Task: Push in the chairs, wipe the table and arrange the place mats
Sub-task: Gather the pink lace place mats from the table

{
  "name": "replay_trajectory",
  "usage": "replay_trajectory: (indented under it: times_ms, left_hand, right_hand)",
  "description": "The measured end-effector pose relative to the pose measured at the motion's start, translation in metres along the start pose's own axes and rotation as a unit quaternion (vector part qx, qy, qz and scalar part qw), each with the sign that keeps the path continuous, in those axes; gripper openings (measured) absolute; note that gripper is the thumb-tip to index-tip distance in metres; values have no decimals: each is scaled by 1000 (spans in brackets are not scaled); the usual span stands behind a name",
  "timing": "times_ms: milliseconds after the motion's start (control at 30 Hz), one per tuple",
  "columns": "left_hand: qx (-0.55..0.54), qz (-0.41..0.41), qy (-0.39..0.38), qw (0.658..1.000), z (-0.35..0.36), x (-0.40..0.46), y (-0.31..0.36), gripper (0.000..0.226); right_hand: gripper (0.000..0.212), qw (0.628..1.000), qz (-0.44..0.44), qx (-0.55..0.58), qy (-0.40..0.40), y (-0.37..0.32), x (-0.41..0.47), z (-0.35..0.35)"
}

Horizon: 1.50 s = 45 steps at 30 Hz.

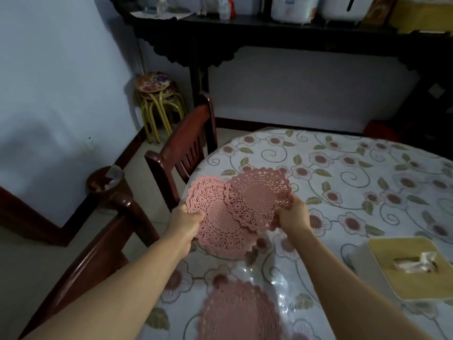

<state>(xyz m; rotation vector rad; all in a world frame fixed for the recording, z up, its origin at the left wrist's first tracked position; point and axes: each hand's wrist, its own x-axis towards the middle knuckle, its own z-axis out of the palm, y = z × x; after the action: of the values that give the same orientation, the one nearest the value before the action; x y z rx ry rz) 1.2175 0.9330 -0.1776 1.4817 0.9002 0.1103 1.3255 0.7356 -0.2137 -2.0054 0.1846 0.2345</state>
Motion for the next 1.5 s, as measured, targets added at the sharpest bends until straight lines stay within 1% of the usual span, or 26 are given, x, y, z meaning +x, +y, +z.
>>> replay_trajectory:
  times_ms: [100, 200, 367, 467, 500, 533, 600, 633, 667, 733, 800, 867, 900, 933, 967, 1033, 1100, 1200, 1267, 1333, 1433, 1500]
  left_hand:
    - [32, 7, 36, 999, 6, 19, 7, 56]
    - [44, 18, 66, 997, 7, 31, 8, 46]
    - [56, 16, 90, 994, 4, 37, 5, 40]
    - [57, 11, 85, 995, 2, 34, 3, 37]
    - [56, 8, 84, 995, 1, 32, 2, 37]
    - [55, 6, 82, 995, 0, 30, 2, 37]
    - [52, 3, 73, 996, 0, 24, 2, 38]
    - [49, 2, 66, 997, 0, 19, 2, 39]
    - [46, 2, 59, 997, 1, 13, 2, 40]
    - [37, 3, 46, 998, 3, 1, 1, 40]
    - [27, 1, 28, 999, 7, -15, 1, 46]
    - [15, 0, 9, 1000, 9, -33, -1, 52]
    - [10, 0, 1, 1000, 10, -43, -2, 56]
    - [6, -1, -10, 1000, 9, -58, -2, 61]
    - [3, -1, -16, 1000, 9, -71, -2, 65]
    - [-5, 0, -31, 1000, 6, -97, -4, 69]
    - [-12, 6, -51, 999, 2, -124, -7, 66]
    - [-26, 12, -79, 996, -3, -165, -15, 63]
    - [-33, 7, -102, 994, -3, -190, -22, 63]
    - [-27, 3, -124, 992, 0, -215, -29, 62]
    - [-25, 5, -164, 986, 10, -252, -36, 45]
    - [-4, 4, -198, 980, 21, -276, -41, 48]
  right_hand:
    - [39, 997, 39, 68, 21, 0, 34, 14]
    - [45, 992, 60, 103, 33, 5, 67, 31]
    - [52, 994, 62, 91, 22, 13, 99, 58]
    - [48, 994, 77, 71, -16, 16, 107, 65]
    - [50, 994, 90, 55, -31, 16, 107, 65]
    - [60, 993, 102, 39, -41, 16, 106, 64]
    - [91, 993, 111, -1, -43, 15, 96, 56]
    - [99, 994, 95, -26, -40, 14, 85, 50]
    - [100, 996, 70, -38, -42, 13, 73, 44]
    - [89, 996, 36, -3, -86, 8, 46, 34]
    - [73, 986, 32, 43, -156, -1, 13, 21]
    - [50, 977, 20, 58, -204, -9, -19, 8]
    - [39, 977, 8, 55, -206, -12, -34, 2]
    - [34, 980, -6, 45, -194, -14, -50, -7]
    - [38, 984, -16, 31, -177, -15, -64, -15]
    - [53, 991, -29, 0, -130, -17, -92, -31]
    - [57, 996, -54, -27, -69, -17, -124, -50]
    - [50, 995, -100, -31, -3, -11, -172, -81]
    - [44, 993, -106, -35, 31, -4, -200, -101]
    - [35, 992, -95, -50, 59, 5, -225, -123]
    - [27, 991, -75, -76, 84, 21, -258, -159]
    - [26, 991, -54, -78, 95, 33, -277, -184]
